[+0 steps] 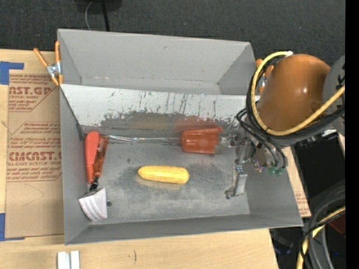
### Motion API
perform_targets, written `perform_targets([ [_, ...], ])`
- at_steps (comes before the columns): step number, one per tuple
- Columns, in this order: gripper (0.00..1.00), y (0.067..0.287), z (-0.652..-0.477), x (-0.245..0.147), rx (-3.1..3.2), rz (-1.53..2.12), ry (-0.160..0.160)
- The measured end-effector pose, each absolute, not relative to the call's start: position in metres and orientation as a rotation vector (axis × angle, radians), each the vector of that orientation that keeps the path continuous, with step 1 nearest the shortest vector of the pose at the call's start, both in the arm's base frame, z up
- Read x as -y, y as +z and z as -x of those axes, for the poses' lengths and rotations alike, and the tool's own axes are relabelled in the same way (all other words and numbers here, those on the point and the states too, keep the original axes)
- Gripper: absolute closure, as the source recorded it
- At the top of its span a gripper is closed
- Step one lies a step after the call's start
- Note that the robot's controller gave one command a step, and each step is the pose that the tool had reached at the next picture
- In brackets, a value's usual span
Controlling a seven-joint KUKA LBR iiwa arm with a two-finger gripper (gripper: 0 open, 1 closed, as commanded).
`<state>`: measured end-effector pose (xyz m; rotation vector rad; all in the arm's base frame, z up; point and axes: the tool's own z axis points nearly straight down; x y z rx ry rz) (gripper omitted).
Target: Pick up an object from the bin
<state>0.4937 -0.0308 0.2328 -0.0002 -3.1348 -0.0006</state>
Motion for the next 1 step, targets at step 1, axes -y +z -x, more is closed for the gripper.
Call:
perform_targets([
  [1, 0.0, 0.2372, -0.4951, 0.0308, 3.143, -0.001, 0.0],
])
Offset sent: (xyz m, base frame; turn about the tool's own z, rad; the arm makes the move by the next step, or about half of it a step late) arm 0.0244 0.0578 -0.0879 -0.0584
